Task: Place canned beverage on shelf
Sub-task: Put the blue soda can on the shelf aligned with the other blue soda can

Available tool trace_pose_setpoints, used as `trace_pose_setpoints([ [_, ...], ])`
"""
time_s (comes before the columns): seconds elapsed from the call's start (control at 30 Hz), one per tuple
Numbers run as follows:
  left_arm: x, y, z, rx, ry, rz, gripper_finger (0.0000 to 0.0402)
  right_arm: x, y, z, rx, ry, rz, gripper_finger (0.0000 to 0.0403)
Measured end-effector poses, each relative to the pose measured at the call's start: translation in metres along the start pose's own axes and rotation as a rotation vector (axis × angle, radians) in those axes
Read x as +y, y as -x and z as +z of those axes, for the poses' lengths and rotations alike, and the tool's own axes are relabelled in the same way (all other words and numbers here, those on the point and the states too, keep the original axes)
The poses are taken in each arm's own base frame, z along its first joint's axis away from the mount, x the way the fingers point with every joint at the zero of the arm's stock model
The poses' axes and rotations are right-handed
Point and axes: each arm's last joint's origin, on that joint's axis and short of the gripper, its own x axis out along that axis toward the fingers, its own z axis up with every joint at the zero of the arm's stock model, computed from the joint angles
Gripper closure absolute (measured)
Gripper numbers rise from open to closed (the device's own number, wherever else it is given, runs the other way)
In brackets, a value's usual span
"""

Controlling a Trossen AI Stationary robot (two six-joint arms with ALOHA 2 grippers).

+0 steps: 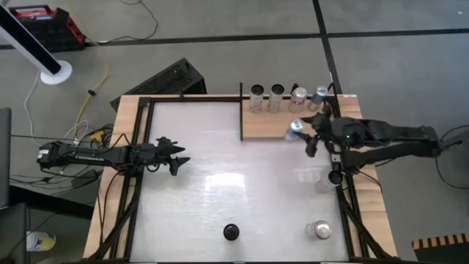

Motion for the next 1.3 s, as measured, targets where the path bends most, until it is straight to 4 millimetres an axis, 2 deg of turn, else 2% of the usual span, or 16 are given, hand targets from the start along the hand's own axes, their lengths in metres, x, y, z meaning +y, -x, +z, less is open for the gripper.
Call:
trace_pose_setpoints([
  [0.2,0.000,0.000,0.000,-0.001,0.014,0.000,0.0125,-0.019,0.005,-0.031,0.060,-0.012,-0.143,0.0147],
  [0.37,0.000,0.000,0.000,-0.001,0.011,0.001,0.0125,-0.036,0.009,-0.044,0.088,-0.059,-0.261,0.0147],
  [0.6,0.000,0.000,0.000,-0.001,-0.002,0.002,0.0125,-0.056,0.015,-0.047,0.089,-0.137,-0.365,0.0147],
  [0.83,0.000,0.000,0.000,-0.001,-0.004,0.002,0.0125,-0.072,0.008,-0.051,0.159,-0.199,-0.491,0.0147],
  [1.1,0.000,0.000,0.000,0.000,-0.005,0.002,0.0125,-0.089,-0.006,-0.057,0.247,-0.240,-0.501,0.0146],
  [1.3,0.000,0.000,0.000,0.000,-0.020,0.001,0.0125,-0.101,-0.001,-0.061,0.253,-0.293,-0.524,0.0144],
])
